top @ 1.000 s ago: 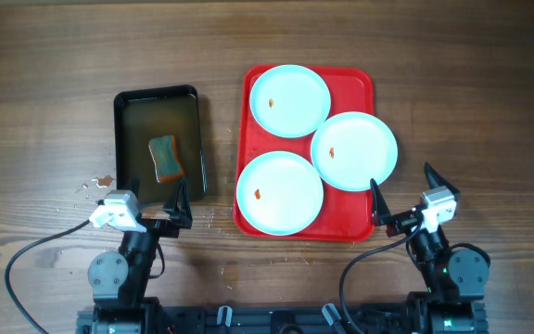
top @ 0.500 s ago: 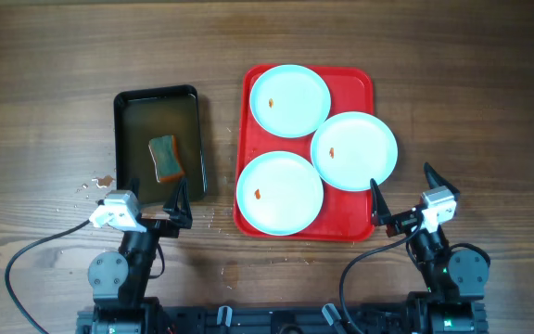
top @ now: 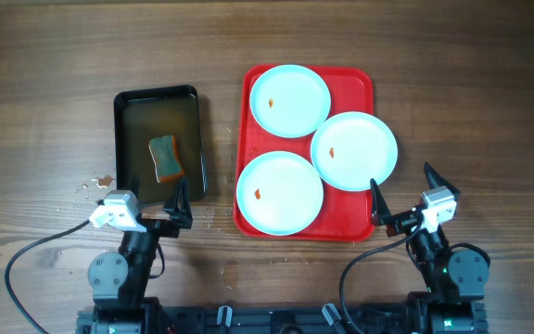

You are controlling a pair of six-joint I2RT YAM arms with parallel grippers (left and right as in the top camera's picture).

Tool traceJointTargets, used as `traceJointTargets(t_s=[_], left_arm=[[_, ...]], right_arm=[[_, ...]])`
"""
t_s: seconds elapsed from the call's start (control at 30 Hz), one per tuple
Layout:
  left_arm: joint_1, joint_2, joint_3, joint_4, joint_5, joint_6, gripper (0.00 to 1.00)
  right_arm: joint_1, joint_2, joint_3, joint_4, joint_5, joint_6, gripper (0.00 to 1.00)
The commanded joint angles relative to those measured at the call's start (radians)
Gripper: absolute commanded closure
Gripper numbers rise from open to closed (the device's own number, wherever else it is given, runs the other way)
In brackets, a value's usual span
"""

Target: Clean dirty plates on tray and stack at the side

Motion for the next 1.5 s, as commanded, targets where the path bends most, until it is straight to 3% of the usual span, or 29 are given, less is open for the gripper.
traceJointTargets(t_s=[0.0,0.1,0.2,0.3,0.37,0.5,0.57,0.67,0.73,0.83,0.9,0.97,1.0,1.1,1.13,1.27,1.3,1.47], left_arm=[[-0.005,0.000,-0.002,0.000,0.087,-0.073,0.00],[-0.005,0.000,-0.002,0.033,0.212,-0.189,0.00],[-0.005,0.000,0.025,0.111,0.230,-0.191,0.00],[-0.005,0.012,0.140,0.100,0.227,-0.175,0.00],[-0.005,0.058,0.253,0.021,0.193,-0.175,0.00],[-0.005,0.245,0.523,-0.278,0.137,-0.126,0.00],[-0.005,0.389,0.693,-0.471,0.109,-0.056,0.00],[-0.005,0.573,0.885,-0.663,0.105,-0.015,0.00],[-0.005,0.676,0.948,-0.724,0.091,-0.014,0.00],[-0.005,0.784,0.949,-0.760,0.127,-0.024,0.00],[-0.005,0.836,0.949,-0.784,0.079,-0.025,0.00],[-0.005,0.939,0.949,-0.823,-0.039,-0.062,0.00],[-0.005,1.001,0.949,-0.829,-0.072,-0.089,0.03],[-0.005,1.187,0.948,-0.812,-0.134,-0.135,0.39],[-0.005,1.246,0.948,-0.792,-0.135,-0.135,0.43],[-0.005,1.489,0.948,-0.674,-0.135,-0.127,0.38],[-0.005,1.597,0.948,-0.603,-0.135,-0.127,0.44],[-0.005,1.754,0.948,-0.443,-0.130,-0.123,0.85]], right_arm=[[-0.004,0.003,-0.001,0.003,-0.055,0.199,0.00],[-0.004,0.005,-0.001,0.013,-0.059,0.489,0.00],[-0.004,0.005,0.018,0.138,-0.165,0.576,0.00],[-0.004,0.021,0.149,0.095,-0.217,0.571,0.00],[-0.004,0.084,0.286,-0.050,-0.246,0.530,0.00],[-0.004,0.325,0.589,-0.469,-0.253,0.465,0.00],[-0.004,0.532,0.789,-0.734,-0.253,0.414,0.00],[-0.004,0.797,1.035,-1.003,-0.253,0.315,0.00],[-0.004,0.959,1.142,-1.091,-0.253,0.286,0.00],[-0.002,1.151,1.162,-1.063,-0.340,0.302,0.00],[0.006,1.216,1.162,-1.065,-0.368,0.258,0.10],[0.041,1.277,1.162,-1.063,-0.321,0.257,0.09],[0.062,1.288,1.162,-1.061,-0.298,0.258,0.09],[0.126,1.287,1.162,-1.048,-0.203,0.285,0.14],[0.145,1.287,1.162,-1.044,-0.188,0.286,0.17],[0.200,1.287,1.162,-1.030,-0.183,0.287,0.20],[0.210,1.287,1.162,-1.030,-0.183,0.287,0.20],[0.210,1.287,1.162,-1.030,-0.183,0.294,0.21]])
